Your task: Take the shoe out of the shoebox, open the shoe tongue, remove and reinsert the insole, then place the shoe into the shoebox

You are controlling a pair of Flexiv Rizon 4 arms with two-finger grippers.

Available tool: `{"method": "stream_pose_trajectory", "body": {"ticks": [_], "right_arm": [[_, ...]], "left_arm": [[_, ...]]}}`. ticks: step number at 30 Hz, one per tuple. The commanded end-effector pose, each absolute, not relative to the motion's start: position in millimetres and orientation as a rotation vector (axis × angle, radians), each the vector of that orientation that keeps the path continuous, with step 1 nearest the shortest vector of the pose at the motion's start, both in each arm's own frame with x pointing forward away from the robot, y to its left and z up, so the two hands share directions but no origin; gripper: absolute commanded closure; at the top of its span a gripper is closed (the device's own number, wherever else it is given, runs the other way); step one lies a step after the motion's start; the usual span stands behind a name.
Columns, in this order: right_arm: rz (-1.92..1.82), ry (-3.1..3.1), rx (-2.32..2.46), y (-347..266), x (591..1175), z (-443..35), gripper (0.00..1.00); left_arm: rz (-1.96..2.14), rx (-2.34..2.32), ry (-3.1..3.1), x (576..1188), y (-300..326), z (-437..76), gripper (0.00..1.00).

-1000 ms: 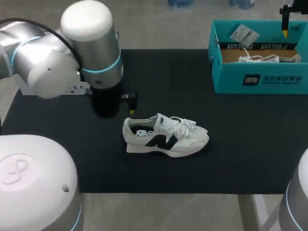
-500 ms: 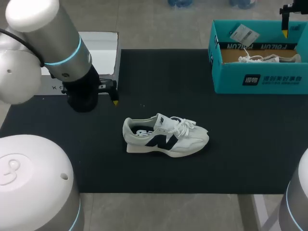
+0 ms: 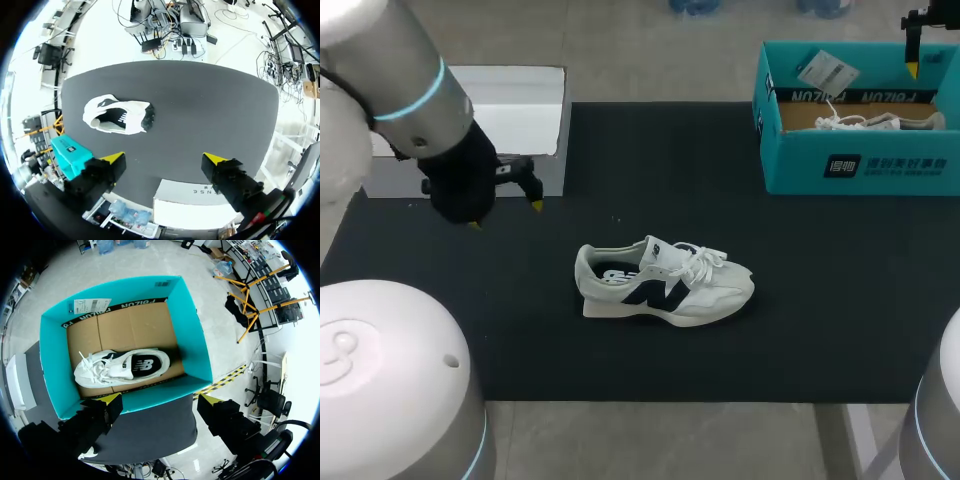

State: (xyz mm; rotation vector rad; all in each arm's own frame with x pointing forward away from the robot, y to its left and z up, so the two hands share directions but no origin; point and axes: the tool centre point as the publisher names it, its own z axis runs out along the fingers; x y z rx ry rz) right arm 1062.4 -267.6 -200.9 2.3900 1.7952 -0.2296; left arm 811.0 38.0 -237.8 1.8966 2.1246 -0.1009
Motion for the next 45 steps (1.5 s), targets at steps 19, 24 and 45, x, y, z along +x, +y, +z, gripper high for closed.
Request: {"method": "stream_pose_trajectory", "body": {"ticks": [19,24,45], "right_arm": [[-0.227,1.795,2.391,-268,1062,-201,0.0],[-0.227,1.795,2.391,-268,1062,-201,0.0],[-0.227,1.795,2.391,-268,1062,-201,0.0]], "left_arm": [[-1.369,1.216,2.203,747,83,-250,0.0],[-1.369,1.216,2.203,747,83,-250,0.0],[-1.402,0.493,2.425,756,70,-281,0.0]]}}
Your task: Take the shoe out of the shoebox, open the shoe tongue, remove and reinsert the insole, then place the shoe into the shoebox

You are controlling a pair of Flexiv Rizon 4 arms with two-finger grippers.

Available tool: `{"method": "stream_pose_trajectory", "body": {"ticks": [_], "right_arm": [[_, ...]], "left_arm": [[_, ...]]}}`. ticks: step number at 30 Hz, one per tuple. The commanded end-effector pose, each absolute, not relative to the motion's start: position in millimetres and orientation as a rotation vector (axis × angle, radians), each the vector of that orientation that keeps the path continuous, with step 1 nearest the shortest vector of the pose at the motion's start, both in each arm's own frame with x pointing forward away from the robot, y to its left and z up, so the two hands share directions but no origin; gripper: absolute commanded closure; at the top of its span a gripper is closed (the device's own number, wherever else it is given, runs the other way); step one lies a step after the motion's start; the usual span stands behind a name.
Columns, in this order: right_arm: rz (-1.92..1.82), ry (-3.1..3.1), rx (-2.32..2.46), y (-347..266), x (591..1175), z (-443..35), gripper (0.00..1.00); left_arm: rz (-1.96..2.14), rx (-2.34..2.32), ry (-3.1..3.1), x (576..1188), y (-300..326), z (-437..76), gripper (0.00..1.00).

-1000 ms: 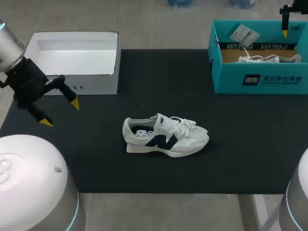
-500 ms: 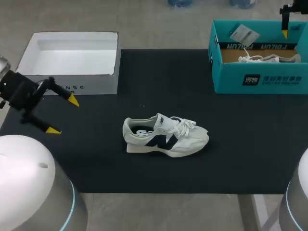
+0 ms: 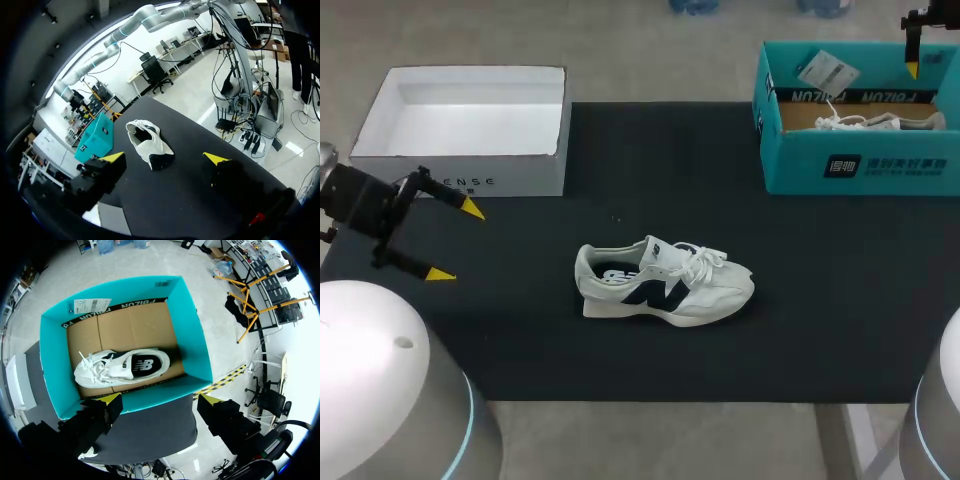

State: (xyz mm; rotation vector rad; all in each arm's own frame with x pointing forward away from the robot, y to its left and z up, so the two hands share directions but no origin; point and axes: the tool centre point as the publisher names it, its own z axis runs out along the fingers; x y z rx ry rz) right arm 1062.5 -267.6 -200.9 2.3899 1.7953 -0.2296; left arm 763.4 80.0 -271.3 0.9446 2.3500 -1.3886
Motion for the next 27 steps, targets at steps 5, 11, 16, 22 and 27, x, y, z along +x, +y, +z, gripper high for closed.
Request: {"method": "stream_pose_trajectory", "body": {"ticks": [5,11,16,22,27], "right_arm": [[-0.227,1.795,2.391,-268,1062,-201,0.0],[-0.227,1.795,2.391,-268,1062,-201,0.0],[-0.227,1.795,2.391,-268,1062,-201,0.0],[-0.227,1.795,2.391,-268,1062,-201,0.0],[-0.227,1.795,2.391,-268,1062,-201,0.0]], "left_arm": [[-1.404,0.184,2.446,755,64,-286,0.0],[-1.397,0.131,2.452,752,63,-285,0.0],[-1.397,0.131,2.452,752,63,-285,0.0],[-1.397,0.131,2.452,752,63,-285,0.0],[-1.294,0.127,2.504,751,52,-302,0.0]]}}
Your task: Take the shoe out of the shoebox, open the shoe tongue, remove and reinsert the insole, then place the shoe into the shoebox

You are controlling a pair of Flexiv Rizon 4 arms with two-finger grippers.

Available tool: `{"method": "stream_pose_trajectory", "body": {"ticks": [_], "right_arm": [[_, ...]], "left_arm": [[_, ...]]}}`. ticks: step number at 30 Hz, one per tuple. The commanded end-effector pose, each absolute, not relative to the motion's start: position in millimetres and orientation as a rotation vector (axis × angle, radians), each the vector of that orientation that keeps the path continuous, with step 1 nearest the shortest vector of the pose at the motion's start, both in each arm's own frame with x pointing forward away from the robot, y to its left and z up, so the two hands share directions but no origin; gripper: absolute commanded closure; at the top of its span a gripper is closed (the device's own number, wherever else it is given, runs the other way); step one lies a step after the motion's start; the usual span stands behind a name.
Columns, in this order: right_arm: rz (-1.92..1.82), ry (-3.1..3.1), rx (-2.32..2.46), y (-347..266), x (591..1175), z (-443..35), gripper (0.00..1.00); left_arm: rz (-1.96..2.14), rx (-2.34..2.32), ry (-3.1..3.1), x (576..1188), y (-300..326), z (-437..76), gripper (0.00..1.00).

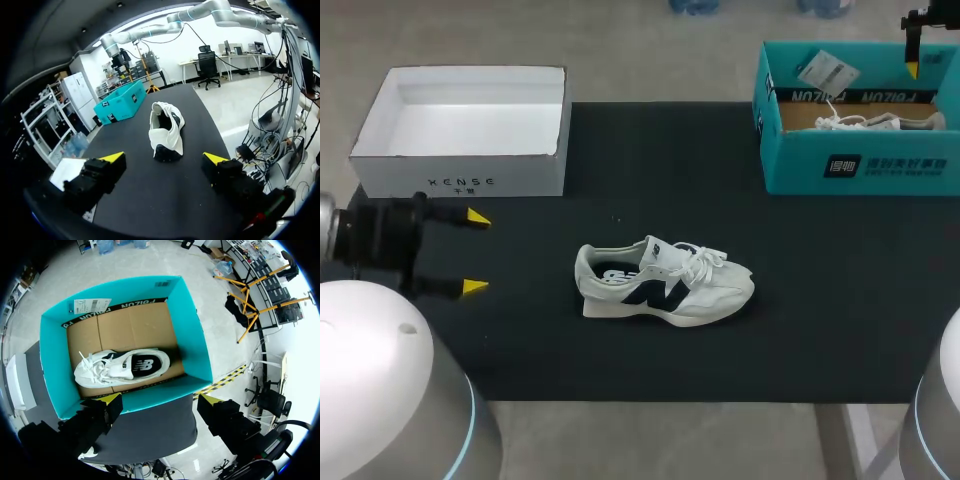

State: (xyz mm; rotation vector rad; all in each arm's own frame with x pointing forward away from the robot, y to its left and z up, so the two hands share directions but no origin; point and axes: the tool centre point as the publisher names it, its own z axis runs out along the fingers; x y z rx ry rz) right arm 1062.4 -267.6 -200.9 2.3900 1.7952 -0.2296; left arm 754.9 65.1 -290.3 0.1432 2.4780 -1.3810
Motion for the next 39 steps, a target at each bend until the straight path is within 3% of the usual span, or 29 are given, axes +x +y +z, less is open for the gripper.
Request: {"method": "stream_pose_trajectory", "body": {"ticks": [1,8,19,39], "right_arm": [[-0.227,1.795,2.391,-268,1062,-201,0.0],[-0.227,1.795,2.391,-268,1062,-201,0.0],[-0.227,1.795,2.391,-268,1062,-201,0.0],[-0.227,1.795,2.391,-268,1062,-201,0.0]], "left_arm": [[-1.294,0.145,2.525,751,49,-306,0.0],[-1.392,0.41,2.613,768,28,-338,0.0],[-1.665,0.407,2.611,794,28,-368,0.0],[-1.819,0.34,2.525,788,6,-395,0.0]]}}
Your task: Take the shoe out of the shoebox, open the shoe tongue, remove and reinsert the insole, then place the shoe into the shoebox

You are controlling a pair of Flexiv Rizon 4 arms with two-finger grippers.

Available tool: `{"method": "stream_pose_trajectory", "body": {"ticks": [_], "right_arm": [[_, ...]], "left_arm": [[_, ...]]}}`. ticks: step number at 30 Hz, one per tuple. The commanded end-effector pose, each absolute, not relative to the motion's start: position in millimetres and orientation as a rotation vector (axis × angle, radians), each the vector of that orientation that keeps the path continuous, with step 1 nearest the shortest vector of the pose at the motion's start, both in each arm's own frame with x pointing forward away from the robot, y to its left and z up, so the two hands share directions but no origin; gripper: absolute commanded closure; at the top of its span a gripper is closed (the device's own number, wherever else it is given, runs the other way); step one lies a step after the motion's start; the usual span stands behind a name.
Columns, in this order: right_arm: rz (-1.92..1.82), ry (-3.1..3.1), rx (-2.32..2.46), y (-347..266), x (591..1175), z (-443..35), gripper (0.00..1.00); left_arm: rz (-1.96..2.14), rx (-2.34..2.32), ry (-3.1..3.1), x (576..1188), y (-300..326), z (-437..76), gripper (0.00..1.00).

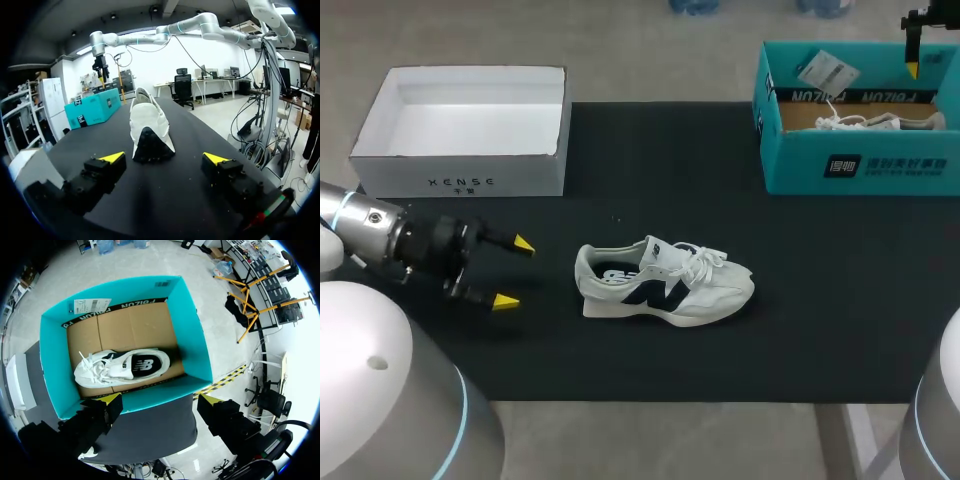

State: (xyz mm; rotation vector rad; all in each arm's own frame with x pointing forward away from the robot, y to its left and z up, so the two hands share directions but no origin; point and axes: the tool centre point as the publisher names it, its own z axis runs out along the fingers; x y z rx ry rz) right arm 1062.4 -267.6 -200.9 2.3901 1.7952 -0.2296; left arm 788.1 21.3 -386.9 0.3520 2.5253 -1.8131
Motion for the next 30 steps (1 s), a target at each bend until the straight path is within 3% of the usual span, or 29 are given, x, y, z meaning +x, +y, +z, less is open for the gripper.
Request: {"method": "stream_pose_trajectory", "body": {"ticks": [1,30], "right_arm": [[-0.227,1.795,2.391,-268,1062,-201,0.0],[-0.227,1.795,2.391,-268,1062,-201,0.0]], "left_arm": [[-1.843,0.349,2.523,789,3,-397,0.0],[-2.029,0.333,2.485,796,-51,-421,0.0]]}}
